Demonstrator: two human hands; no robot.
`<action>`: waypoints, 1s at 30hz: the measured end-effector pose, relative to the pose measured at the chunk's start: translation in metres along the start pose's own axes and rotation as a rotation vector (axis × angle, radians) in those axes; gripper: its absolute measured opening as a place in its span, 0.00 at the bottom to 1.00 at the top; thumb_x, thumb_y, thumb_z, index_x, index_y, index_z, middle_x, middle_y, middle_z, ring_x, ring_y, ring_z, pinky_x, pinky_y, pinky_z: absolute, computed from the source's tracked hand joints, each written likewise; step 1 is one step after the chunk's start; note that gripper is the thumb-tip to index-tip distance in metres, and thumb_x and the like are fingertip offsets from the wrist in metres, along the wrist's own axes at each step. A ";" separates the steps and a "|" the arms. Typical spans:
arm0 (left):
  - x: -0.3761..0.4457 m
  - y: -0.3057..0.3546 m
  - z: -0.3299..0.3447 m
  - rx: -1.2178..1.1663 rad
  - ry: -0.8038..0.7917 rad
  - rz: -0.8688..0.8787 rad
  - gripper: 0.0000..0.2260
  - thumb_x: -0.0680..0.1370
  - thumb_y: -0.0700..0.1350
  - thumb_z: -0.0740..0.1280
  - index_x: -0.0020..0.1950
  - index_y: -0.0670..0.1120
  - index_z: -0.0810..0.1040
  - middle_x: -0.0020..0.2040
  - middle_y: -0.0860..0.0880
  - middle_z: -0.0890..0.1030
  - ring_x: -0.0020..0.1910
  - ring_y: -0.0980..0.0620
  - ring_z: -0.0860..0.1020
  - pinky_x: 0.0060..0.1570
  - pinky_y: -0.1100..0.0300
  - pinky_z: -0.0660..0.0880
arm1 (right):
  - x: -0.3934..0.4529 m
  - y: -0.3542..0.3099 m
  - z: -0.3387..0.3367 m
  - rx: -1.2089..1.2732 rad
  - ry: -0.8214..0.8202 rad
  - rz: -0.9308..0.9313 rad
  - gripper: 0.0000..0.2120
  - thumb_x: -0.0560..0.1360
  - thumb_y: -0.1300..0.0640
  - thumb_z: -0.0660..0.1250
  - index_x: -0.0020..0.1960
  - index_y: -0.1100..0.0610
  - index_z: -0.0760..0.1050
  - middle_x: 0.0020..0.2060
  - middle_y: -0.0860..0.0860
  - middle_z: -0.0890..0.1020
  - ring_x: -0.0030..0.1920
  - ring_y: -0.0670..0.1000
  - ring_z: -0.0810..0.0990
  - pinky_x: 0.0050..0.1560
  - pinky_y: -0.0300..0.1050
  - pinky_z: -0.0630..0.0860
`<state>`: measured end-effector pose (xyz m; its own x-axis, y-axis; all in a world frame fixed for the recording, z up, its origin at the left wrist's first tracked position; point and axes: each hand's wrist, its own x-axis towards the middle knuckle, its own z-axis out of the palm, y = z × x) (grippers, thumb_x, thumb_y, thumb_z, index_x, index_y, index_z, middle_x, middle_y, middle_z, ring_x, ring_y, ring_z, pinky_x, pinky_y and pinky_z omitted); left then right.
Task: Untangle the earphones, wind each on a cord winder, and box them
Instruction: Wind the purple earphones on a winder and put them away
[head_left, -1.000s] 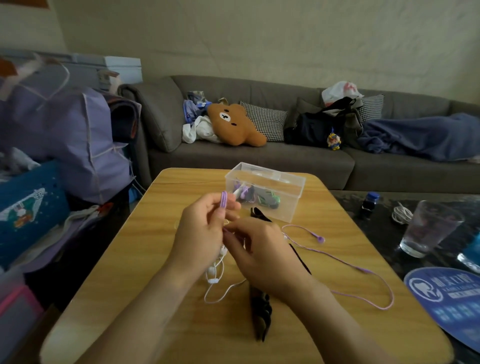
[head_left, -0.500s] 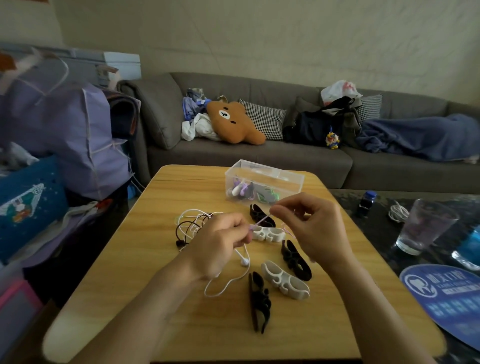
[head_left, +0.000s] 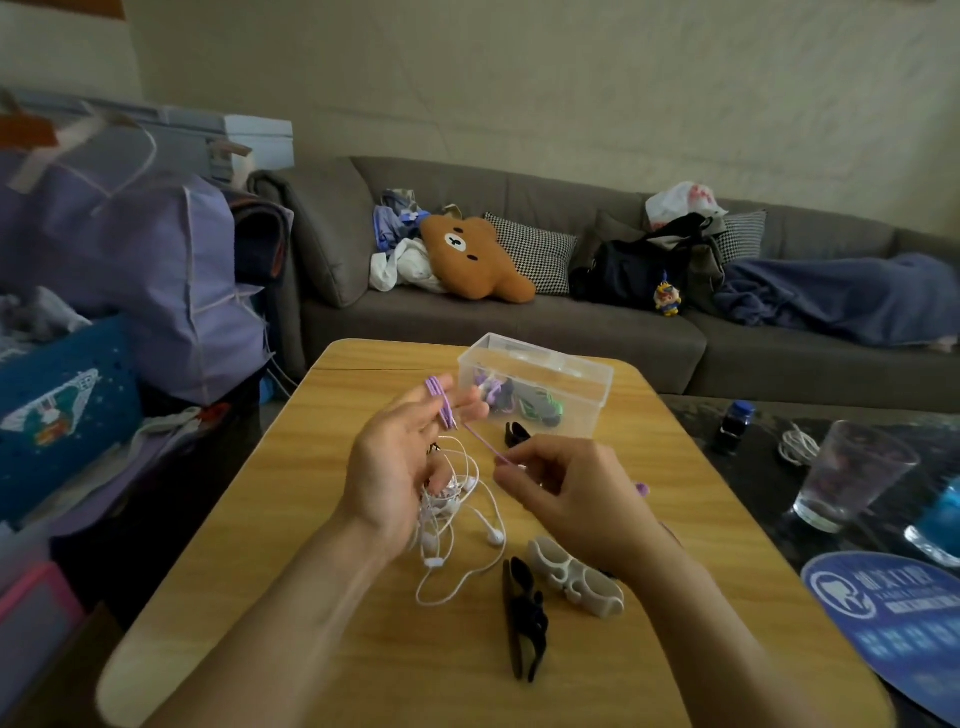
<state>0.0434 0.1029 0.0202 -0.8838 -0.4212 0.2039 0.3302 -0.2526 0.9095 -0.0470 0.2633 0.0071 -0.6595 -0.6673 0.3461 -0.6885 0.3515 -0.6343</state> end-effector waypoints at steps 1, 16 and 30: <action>0.000 -0.001 0.001 0.128 -0.023 0.019 0.16 0.73 0.50 0.63 0.61 0.54 0.76 0.59 0.50 0.83 0.55 0.46 0.81 0.30 0.61 0.67 | 0.000 -0.002 0.002 0.004 -0.014 -0.012 0.06 0.77 0.49 0.70 0.52 0.48 0.83 0.34 0.50 0.82 0.32 0.48 0.76 0.36 0.45 0.75; -0.010 -0.023 0.013 0.806 -0.305 0.208 0.13 0.83 0.40 0.63 0.66 0.53 0.72 0.55 0.59 0.81 0.55 0.65 0.78 0.51 0.69 0.77 | -0.003 -0.004 -0.008 0.194 0.199 -0.007 0.06 0.73 0.60 0.71 0.37 0.56 0.81 0.29 0.52 0.81 0.29 0.50 0.76 0.30 0.41 0.72; -0.013 -0.021 0.012 1.263 -0.192 0.174 0.03 0.83 0.43 0.61 0.49 0.49 0.70 0.39 0.57 0.73 0.36 0.64 0.71 0.33 0.69 0.65 | -0.004 0.006 -0.021 0.258 0.521 -0.050 0.16 0.64 0.45 0.78 0.38 0.55 0.77 0.29 0.53 0.77 0.29 0.55 0.72 0.30 0.48 0.72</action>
<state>0.0436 0.1241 0.0030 -0.9292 -0.2070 0.3060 -0.0025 0.8319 0.5550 -0.0547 0.2817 0.0168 -0.7344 -0.2447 0.6331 -0.6701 0.1131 -0.7336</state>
